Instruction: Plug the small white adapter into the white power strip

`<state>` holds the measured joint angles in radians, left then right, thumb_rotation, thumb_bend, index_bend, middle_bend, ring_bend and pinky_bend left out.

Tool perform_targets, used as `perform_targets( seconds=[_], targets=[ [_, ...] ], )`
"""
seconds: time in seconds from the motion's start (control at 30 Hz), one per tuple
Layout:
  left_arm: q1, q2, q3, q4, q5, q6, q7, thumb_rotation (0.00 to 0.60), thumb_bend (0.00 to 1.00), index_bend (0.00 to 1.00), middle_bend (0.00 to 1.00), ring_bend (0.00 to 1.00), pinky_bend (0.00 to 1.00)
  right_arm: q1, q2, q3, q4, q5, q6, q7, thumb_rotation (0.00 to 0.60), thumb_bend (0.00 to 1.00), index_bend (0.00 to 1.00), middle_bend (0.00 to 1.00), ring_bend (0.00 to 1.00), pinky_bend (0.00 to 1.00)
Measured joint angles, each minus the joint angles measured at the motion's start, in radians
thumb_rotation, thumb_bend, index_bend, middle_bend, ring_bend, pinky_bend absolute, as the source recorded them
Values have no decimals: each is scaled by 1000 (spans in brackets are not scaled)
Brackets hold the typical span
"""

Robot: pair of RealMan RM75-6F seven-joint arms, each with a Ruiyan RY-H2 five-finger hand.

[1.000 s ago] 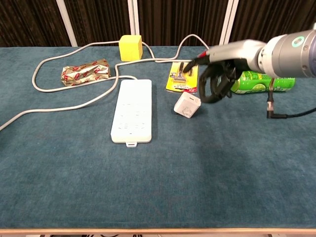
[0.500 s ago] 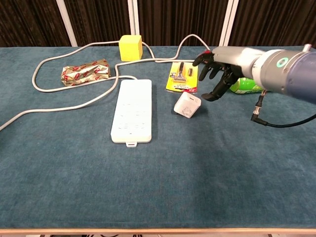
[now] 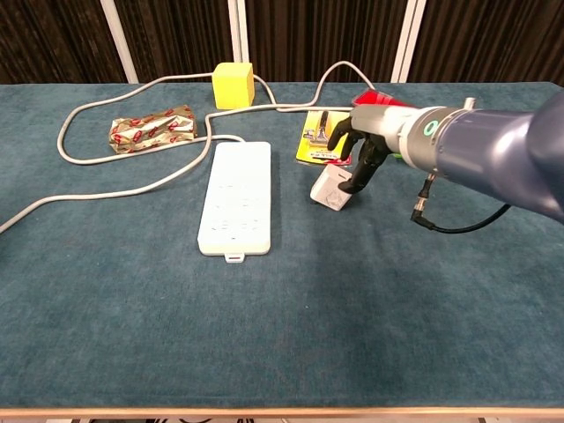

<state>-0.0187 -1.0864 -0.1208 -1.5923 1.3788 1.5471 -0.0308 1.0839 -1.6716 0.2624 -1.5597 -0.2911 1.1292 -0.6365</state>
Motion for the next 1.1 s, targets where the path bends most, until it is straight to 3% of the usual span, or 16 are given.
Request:
perform_targets(
  seconds=[0.47,1.1],
  targets=[
    [-4,1,1,-1,-5,-10,3,600,84,157,0,0,0,15,-74,32,104,53,-47,-61,600,416,322,324,321,253],
    [-4,1,-2,-4,-16,-10,15,600,84,181,0,0,0,-2,-132,64,215,34,-91,-58,600,416,428,410,405,253]
  ],
)
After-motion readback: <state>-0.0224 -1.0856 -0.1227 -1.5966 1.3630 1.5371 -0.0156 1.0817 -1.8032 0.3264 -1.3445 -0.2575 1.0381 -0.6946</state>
